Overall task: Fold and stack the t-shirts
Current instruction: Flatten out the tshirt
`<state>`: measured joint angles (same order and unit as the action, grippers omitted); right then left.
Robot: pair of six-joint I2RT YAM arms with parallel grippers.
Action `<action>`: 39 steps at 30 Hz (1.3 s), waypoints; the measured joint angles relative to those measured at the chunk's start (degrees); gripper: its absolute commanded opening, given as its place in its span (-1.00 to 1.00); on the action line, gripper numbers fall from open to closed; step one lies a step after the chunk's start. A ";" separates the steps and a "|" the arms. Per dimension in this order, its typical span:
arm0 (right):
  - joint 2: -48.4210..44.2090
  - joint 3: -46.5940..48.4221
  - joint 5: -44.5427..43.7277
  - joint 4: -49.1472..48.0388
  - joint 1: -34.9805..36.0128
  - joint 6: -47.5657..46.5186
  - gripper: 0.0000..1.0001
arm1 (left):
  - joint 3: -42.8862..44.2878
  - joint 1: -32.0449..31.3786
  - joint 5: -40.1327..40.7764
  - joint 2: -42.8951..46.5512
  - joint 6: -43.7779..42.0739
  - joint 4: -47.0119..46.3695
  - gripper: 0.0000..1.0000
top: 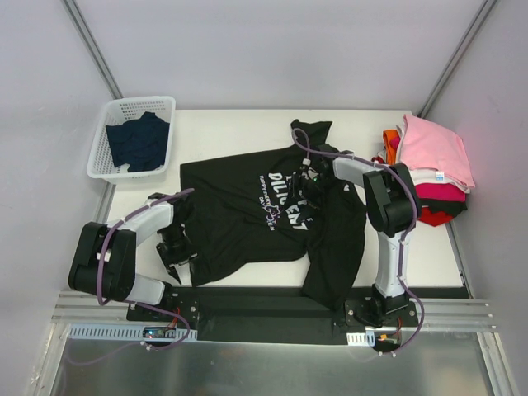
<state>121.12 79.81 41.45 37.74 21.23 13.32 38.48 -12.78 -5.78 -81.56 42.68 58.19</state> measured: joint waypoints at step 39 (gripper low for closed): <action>-46.69 -51.84 -53.35 -47.28 -18.62 -24.96 1.00 | 24.06 -13.86 -5.99 4.39 0.55 -5.16 0.88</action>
<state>74.43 27.97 -11.90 -9.54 2.61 -11.64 62.54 -26.63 -11.77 -77.17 43.22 53.04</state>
